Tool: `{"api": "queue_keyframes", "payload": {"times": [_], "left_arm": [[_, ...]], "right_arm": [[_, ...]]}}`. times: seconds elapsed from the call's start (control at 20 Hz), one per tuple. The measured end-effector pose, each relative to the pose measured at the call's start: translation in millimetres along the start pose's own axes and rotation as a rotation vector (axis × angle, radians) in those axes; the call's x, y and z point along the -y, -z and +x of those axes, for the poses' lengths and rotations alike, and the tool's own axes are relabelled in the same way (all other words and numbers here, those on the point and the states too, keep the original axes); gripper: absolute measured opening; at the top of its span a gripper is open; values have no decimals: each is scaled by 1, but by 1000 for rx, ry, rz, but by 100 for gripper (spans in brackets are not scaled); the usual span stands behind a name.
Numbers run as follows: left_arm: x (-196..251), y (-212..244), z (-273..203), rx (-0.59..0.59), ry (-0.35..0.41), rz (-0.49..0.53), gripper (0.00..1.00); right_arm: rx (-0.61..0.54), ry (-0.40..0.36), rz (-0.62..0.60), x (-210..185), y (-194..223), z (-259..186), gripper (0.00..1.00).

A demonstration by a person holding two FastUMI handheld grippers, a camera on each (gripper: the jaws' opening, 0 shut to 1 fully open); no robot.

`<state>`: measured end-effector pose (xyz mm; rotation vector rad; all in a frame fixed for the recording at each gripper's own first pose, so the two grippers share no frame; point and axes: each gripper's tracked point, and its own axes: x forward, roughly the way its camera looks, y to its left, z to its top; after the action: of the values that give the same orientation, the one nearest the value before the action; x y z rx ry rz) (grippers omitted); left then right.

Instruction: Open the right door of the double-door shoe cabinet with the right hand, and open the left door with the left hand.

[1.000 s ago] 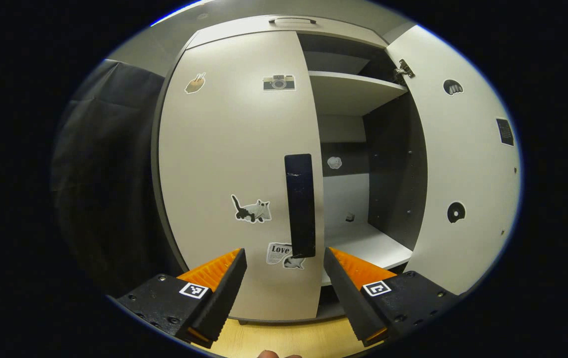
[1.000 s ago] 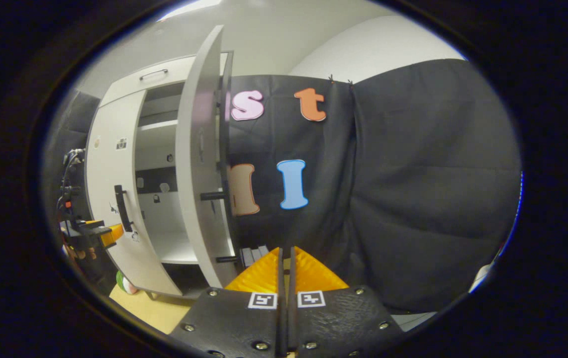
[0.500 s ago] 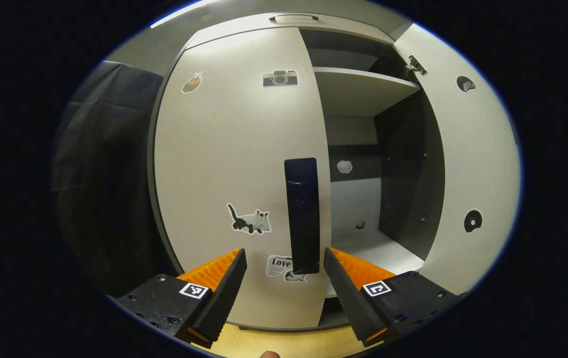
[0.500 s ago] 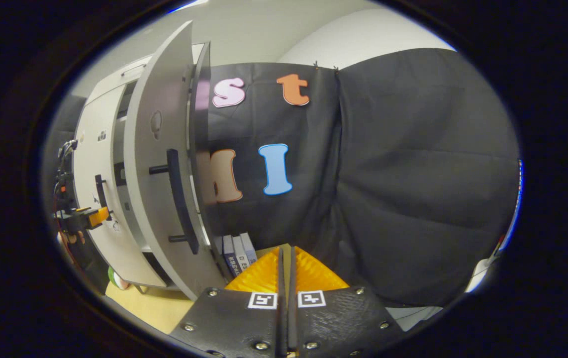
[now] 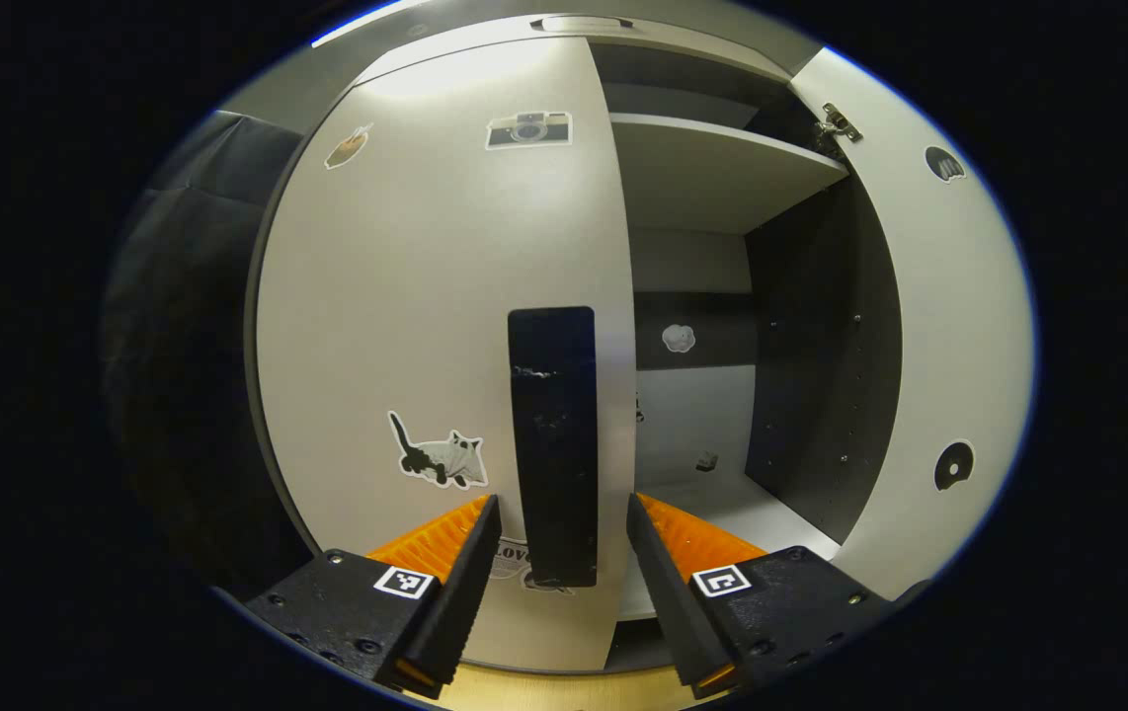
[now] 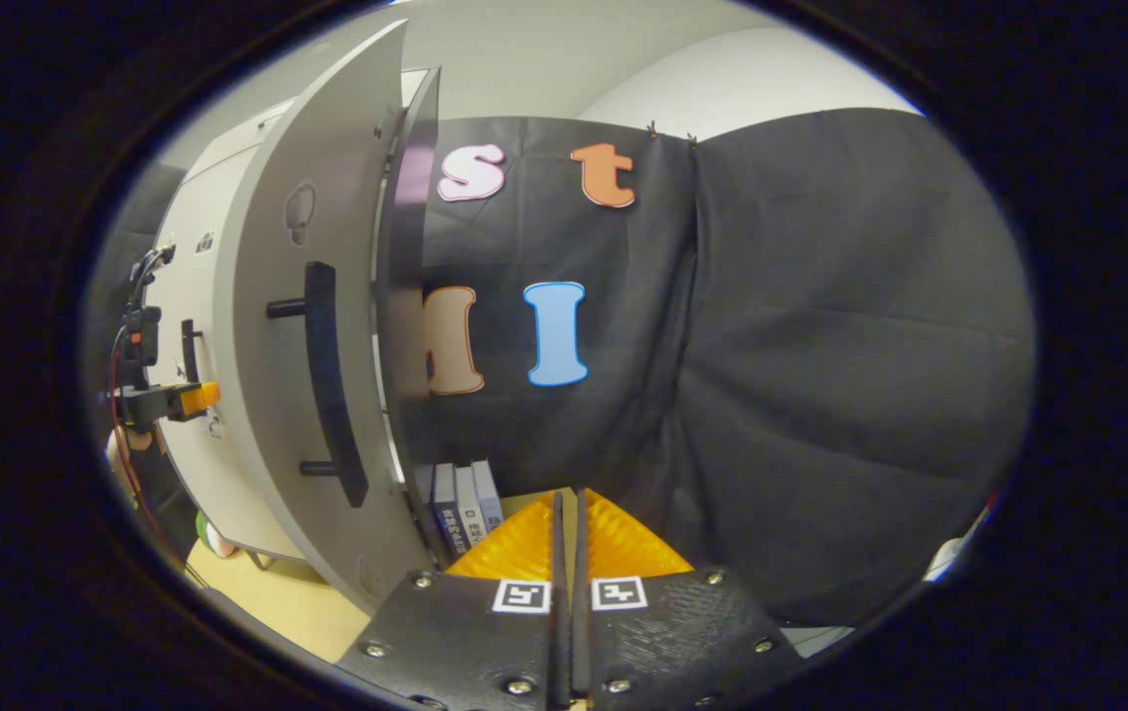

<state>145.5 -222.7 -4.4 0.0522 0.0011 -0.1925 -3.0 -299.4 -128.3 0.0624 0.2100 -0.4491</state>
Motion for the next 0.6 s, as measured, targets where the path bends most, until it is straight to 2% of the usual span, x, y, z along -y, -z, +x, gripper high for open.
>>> {"api": "queue_keyframes", "payload": {"times": [0.15, 0.25, 0.3, 0.35, 0.4, 0.6], "left_arm": [[3, -2, 0, 17, 6, 10, 75], [4, -3, 1, 25, 9, 27, 69], [-2, -1, -1, 17, -5, 39, 54], [-2, -5, -3, 31, 11, 17, 48], [-2, -4, 0, 32, 19, -6, 36], [-3, -1, -1, -10, 8, -1, 30]], "right_arm": [[-1, 9, -6, -1, 3, 9, 1], [-13, 6, 0, -3, 8, 12, 1], [-20, 3, 6, -6, 10, 13, 1], [-26, -1, 12, -8, 12, 12, 1], [-31, -4, 18, -9, 14, 11, 1], [-47, -13, 20, -14, 18, 3, 1]]}}
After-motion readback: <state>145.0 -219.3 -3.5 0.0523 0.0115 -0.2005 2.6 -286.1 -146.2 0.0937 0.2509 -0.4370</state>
